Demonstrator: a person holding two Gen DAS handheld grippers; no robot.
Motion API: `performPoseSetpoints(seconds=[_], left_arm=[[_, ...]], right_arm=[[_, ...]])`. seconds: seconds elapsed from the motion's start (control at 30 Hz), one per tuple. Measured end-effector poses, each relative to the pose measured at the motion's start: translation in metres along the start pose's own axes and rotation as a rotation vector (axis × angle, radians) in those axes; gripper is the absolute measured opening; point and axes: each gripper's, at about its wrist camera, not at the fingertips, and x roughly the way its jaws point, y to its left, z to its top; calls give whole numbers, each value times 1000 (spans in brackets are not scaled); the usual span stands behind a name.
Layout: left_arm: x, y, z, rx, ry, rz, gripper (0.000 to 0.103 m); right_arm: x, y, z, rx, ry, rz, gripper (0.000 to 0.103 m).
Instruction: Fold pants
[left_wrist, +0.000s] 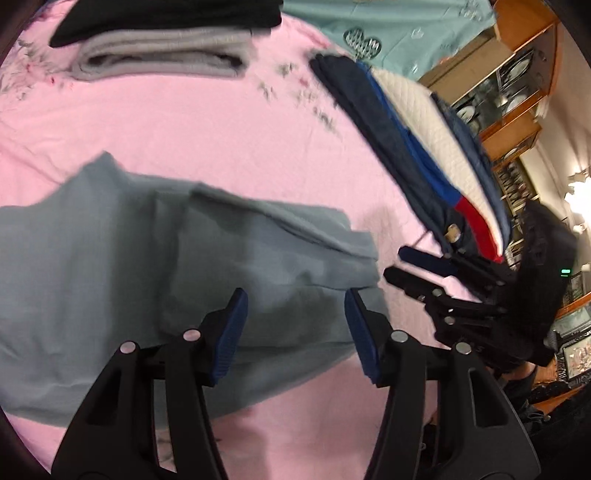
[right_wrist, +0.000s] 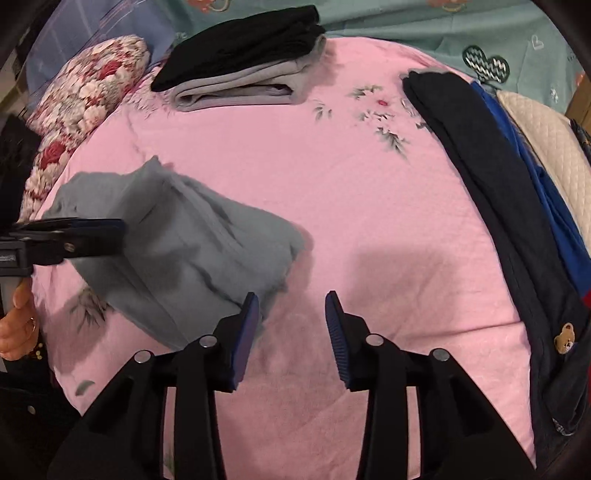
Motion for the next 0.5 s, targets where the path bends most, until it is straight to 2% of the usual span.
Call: performPoseSetpoints(seconds=[0.07,0.37,0.5], left_arm=[[14,0,-1,-16,37,14,55],[16,-3,-12,-5,24,27,55],[15,-9,-13,50,21,73,56]], right_arm=[[3,1,0,-24,-28,-10,34],[25,-8,8,-34,-6,97,10],[18,-15,14,12,-34,114,7]])
